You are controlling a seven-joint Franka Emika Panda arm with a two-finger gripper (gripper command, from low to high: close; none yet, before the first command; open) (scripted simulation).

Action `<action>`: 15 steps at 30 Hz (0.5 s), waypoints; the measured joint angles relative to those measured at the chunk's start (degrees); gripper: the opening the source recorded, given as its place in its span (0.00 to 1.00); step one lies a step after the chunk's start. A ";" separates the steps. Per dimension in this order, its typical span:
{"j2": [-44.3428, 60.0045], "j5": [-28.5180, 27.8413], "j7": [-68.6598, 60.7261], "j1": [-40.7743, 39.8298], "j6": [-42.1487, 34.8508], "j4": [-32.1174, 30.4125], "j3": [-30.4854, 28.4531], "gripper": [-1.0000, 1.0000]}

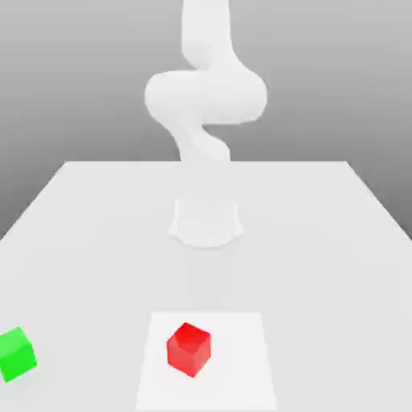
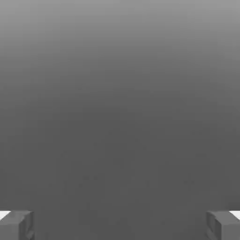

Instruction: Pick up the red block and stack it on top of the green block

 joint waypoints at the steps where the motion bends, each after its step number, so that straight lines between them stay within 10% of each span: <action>1: 2.16 -0.55 -2.32 0.58 1.14 -0.96 -0.63 0.50; 15: 30.21 -2.04 -36.27 6.82 15.94 -13.46 -9.61 0.50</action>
